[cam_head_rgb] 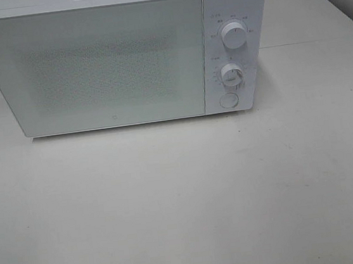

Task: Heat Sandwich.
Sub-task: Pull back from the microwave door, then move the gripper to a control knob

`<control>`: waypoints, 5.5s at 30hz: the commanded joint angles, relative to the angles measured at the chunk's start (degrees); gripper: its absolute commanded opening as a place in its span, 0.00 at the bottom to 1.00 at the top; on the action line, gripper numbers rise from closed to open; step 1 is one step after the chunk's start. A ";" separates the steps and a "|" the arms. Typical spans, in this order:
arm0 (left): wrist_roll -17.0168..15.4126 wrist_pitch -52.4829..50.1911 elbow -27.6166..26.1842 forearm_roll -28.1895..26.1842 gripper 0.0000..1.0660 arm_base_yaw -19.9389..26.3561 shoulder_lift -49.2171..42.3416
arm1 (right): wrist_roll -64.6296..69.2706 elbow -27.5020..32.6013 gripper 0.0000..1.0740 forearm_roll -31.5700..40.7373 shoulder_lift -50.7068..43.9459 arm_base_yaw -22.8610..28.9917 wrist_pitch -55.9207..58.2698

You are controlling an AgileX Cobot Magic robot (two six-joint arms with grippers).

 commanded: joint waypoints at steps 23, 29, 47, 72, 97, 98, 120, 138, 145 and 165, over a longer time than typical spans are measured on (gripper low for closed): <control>-0.06 0.11 0.17 -0.80 0.92 -4.13 -1.83 | -0.52 0.11 0.70 0.06 -1.38 -0.46 -0.63; -0.06 0.11 0.17 -0.80 0.92 -4.07 -1.78 | -0.52 0.11 0.70 0.06 -1.38 -0.46 -0.63; -0.06 0.11 0.17 -0.80 0.92 -4.07 -1.78 | -0.52 0.11 0.70 0.06 -1.38 -0.46 -0.63; -0.06 0.11 0.17 -0.80 0.92 -4.07 -1.78 | -0.57 -3.27 0.73 -1.32 6.76 -0.46 -8.65; -0.06 0.11 0.17 -0.80 0.92 -4.07 -1.78 | -0.80 -3.27 0.71 -2.18 36.50 -0.46 -33.23; -0.06 0.11 0.17 -0.80 0.92 -4.07 -1.78 | -0.80 -3.27 0.71 -2.18 38.62 -0.46 -36.33; -0.06 0.11 0.17 -0.80 0.92 -4.07 -1.78 | 0.69 -2.81 0.71 -2.18 61.31 -0.46 -63.48; -0.06 0.11 0.17 -0.80 0.92 -4.07 -1.78 | -15.53 10.71 0.71 18.68 76.03 6.02 -104.56; -0.06 0.11 0.17 -0.80 0.92 -4.07 -1.78 | -19.71 10.71 0.71 29.79 81.36 16.84 -113.10; -0.06 0.11 0.17 -0.80 0.92 -4.07 -1.78 | -23.15 8.25 0.71 49.10 93.05 39.53 -127.08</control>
